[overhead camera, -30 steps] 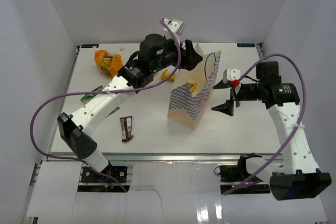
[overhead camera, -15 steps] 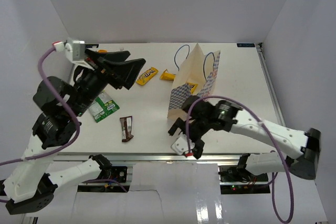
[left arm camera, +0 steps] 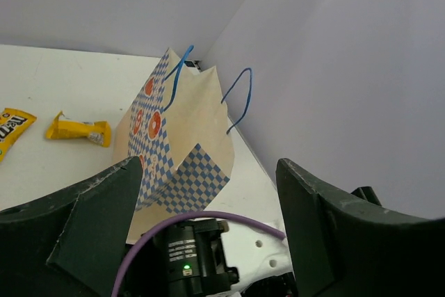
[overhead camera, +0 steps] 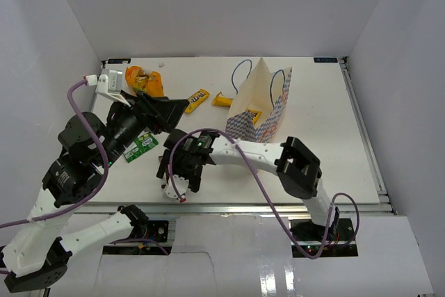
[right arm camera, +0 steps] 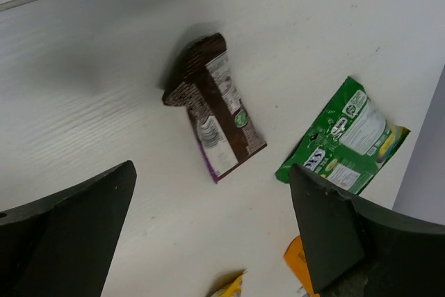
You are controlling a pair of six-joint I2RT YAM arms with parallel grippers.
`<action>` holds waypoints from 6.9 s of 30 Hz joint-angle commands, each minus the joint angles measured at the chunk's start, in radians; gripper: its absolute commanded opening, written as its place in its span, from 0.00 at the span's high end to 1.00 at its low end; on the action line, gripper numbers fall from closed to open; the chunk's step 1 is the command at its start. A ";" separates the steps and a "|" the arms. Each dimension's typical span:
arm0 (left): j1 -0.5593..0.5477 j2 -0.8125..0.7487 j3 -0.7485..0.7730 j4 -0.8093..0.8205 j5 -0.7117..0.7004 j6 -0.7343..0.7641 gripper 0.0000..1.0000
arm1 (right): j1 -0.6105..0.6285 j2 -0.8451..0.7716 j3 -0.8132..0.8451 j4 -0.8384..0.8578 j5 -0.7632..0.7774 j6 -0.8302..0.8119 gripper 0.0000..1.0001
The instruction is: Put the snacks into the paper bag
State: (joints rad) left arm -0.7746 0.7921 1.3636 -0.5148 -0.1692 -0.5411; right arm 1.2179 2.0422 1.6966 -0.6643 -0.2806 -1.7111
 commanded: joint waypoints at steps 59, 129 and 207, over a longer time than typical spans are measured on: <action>-0.003 -0.151 -0.193 -0.087 -0.300 -0.074 0.09 | -0.601 -0.660 0.046 0.014 -0.341 0.505 0.91; 0.330 1.593 0.583 -0.050 0.091 -1.123 0.52 | -1.316 -0.890 -0.528 0.269 -0.278 1.461 0.13; 0.454 0.637 0.083 0.271 0.246 0.187 0.07 | -1.319 -0.938 -0.692 0.216 -0.414 1.306 0.10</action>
State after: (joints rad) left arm -0.4046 1.4227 1.5196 -0.1658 0.0177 -0.2977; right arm -0.0971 1.1061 1.0111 -0.4538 -0.6945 -0.4023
